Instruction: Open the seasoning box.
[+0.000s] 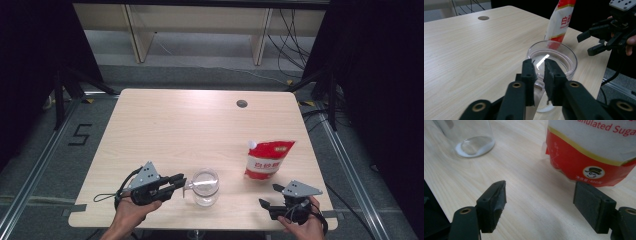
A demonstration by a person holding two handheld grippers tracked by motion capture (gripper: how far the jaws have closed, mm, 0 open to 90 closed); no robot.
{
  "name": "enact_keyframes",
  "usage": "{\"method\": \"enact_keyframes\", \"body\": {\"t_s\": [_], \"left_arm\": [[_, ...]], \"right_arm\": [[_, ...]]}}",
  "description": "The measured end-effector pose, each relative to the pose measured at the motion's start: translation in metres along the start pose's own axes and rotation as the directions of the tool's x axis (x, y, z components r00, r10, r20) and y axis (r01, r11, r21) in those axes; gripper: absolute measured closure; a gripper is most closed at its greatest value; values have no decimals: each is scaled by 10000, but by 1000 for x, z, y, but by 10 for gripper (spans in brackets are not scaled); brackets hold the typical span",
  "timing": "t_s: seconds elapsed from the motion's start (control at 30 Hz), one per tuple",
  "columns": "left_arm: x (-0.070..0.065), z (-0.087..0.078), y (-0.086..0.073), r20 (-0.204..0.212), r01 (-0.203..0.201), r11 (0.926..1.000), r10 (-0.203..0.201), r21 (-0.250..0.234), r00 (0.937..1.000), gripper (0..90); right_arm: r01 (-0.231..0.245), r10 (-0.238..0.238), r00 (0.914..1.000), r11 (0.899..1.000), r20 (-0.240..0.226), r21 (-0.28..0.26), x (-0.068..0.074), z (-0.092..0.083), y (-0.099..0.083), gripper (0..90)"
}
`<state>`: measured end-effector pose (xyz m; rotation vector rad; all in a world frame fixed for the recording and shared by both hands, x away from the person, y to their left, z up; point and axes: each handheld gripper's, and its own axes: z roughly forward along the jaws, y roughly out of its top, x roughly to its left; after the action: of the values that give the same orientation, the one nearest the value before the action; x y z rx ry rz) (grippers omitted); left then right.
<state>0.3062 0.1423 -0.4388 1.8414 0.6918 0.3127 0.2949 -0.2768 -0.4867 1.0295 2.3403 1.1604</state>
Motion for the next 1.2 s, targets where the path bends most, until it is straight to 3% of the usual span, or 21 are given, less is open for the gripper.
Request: {"method": "enact_keyframes", "body": {"t_s": [0.1, 0.17, 0.2, 0.3, 0.37, 0.4, 0.47, 0.5, 0.57, 0.67, 0.7, 0.77, 0.87, 0.9, 0.97, 1.0, 1.1, 1.13, 1.2], "left_arm": [[0, 4, -2, 66, -146, 9999, 146, 42, 9999, 859], [-1, 4, -2, -32, 13, 10000, -13, 89, 10000, 878], [-1, 5, -4, -109, 36, 9999, -35, 126, 9999, 882], [0, 8, -4, -53, -64, 9999, 65, 117, 10000, 885], [-1, 8, -4, -112, -73, 9998, 75, 160, 9999, 885], [-3, 7, -5, -182, 149, 9997, -145, 210, 9997, 885], [-3, 7, -5, -93, -77, 9997, 79, 217, 9999, 885], [-5, 8, -6, -96, 114, 9998, -112, 178, 9999, 885], [-3, 9, -6, 37, -64, 9998, 64, 199, 10000, 885], [-3, 10, -6, -16, 44, 9998, -44, 194, 10000, 885], [-3, 10, -6, -51, 92, 9997, -91, 207, 9999, 885], [-3, 10, -7, -42, 67, 9998, -66, 196, 10000, 887], [-2, 9, -7, -41, -73, 9997, 74, 211, 10000, 888], [-2, 10, -7, 2, -74, 9999, 74, 147, 10000, 889], [-4, 9, -7, -131, 70, 9997, -67, 228, 9999, 889], [-3, 9, -7, -99, -96, 9997, 98, 221, 9999, 889], [-3, 9, -7, -100, -91, 9998, 93, 188, 9999, 890], [-3, 9, -7, -95, -88, 9998, 90, 183, 9999, 890], [-3, 9, -7, -100, -108, 9998, 109, 180, 9999, 890]], "right_arm": [[-104, 104, 9999, 9999, -115, -15, 2, 0, 1, 281], [-249, 249, 9997, 9997, -74, -63, 3, 0, 1, 286], [-65, 56, 9994, 9997, -352, -255, 3, 1, 3, 297], [-154, 129, 9982, 9990, -594, -420, 7, 2, 5, 307], [209, -241, 9981, 9982, -568, -561, 10, 4, 8, 317], [166, -197, 9976, 9987, -662, -484, 11, 4, 9, 318], [290, -330, 9969, 9980, -708, -559, 12, 5, 10, 332], [175, -211, 9969, 9987, -755, -486, 14, 5, 10, 335], [375, -424, 9960, 9973, -785, -629, 13, 7, 11, 337], [429, -477, 9951, 9975, -861, -571, 15, 8, 13, 361], [251, -294, 9956, 9985, -893, -488, 18, 8, 13, 369], [463, -515, 9938, 9974, -980, -551, 17, 9, 14, 384], [818, -889, 9914, 9938, -965, -757, 19, 10, 17, 443], [638, -715, 9910, 9955, -1131, -700, 21, 10, 18, 457], [814, -916, 9893, 9925, -1132, -916, 24, 11, 23, 507], [969, -1100, 9870, 9890, -1174, -1117, 25, 13, 24, 539], [945, -1091, 9853, 9891, -1317, -1127, 30, 15, 27, 584], [1253, -1443, 9801, 9824, -1364, -1388, 33, 17, 30, 636], [1232, -1464, 9768, 9811, -1563, -1490, 36, 19, 33, 675]]}}
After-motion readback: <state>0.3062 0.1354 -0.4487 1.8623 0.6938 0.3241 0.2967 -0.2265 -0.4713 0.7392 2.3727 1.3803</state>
